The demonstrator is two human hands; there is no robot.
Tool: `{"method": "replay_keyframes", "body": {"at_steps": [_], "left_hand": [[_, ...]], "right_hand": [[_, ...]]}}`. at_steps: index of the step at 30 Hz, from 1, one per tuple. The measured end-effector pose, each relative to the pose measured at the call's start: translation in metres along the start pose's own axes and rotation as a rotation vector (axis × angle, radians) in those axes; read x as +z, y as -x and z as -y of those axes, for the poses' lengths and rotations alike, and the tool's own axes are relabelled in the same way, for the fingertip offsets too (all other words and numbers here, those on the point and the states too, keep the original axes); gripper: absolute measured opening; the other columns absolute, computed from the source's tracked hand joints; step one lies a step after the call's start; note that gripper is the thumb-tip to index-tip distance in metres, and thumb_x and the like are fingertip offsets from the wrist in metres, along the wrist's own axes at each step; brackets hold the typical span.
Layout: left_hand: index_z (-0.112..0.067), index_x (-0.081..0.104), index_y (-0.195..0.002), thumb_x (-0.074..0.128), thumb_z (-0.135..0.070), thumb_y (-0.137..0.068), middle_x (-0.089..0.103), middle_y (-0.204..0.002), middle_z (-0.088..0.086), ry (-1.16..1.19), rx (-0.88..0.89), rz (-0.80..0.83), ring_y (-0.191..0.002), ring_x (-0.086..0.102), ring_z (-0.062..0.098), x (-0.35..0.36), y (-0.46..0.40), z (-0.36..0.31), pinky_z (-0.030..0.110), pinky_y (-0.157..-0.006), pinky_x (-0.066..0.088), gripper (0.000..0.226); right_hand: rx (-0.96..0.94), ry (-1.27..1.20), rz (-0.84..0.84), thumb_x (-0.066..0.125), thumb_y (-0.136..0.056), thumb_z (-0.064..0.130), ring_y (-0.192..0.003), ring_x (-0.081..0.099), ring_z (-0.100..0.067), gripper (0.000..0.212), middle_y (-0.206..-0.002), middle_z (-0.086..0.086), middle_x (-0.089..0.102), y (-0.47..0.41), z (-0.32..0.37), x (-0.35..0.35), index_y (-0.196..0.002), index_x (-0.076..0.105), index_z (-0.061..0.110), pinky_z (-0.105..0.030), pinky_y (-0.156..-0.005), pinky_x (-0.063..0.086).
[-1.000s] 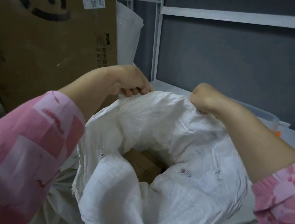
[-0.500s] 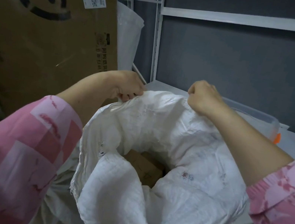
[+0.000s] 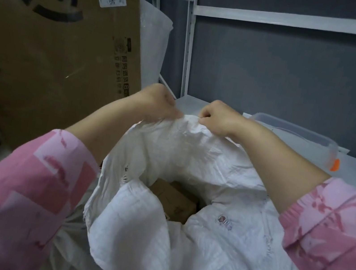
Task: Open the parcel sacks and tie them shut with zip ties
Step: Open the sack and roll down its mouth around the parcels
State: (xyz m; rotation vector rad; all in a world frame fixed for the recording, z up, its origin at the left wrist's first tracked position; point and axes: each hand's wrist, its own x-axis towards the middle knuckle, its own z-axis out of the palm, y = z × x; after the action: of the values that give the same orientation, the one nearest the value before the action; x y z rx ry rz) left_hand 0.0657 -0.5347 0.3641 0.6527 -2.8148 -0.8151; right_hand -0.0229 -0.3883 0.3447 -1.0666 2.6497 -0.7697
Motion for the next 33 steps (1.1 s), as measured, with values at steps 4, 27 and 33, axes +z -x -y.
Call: {"method": "replay_keyframes", "body": {"at_steps": [4,27,33], "left_hand": [[-0.011,0.071,-0.104,0.08,-0.018,-0.074,0.068,-0.104,0.003,-0.179,0.183,-0.05,-0.095,0.063,0.019,0.006,0.015,0.013,0.031,-0.086,0.052,0.033],[-0.006,0.054,-0.081,0.049,-0.004,-0.093,0.037,-0.051,-0.002,0.701,-0.266,0.364,-0.037,0.028,0.004,0.014,-0.038,0.04,0.014,-0.032,0.021,0.013],[-0.007,0.07,-0.087,0.066,-0.042,-0.085,0.062,-0.075,0.008,0.101,-0.09,0.017,-0.062,0.056,0.02,0.01,-0.021,0.034,0.03,-0.058,0.047,0.035]], "right_hand": [[0.173,-0.258,0.176,0.055,-0.087,0.003,-0.053,0.041,-0.014,0.021,-0.059,-0.002,0.046,-0.005,-0.01,-0.007,-0.068,0.055,0.011,-0.022,-0.049,0.035],[-0.154,0.185,-0.14,0.057,-0.086,0.006,-0.062,0.049,-0.022,0.02,-0.065,-0.008,0.053,-0.013,0.01,0.02,-0.069,0.064,0.0,-0.026,-0.049,0.036],[0.088,0.035,-0.048,0.037,-0.083,-0.005,-0.045,0.026,-0.017,0.034,-0.053,-0.002,0.029,-0.034,-0.004,0.021,-0.055,0.032,0.015,-0.02,-0.039,0.019]]}}
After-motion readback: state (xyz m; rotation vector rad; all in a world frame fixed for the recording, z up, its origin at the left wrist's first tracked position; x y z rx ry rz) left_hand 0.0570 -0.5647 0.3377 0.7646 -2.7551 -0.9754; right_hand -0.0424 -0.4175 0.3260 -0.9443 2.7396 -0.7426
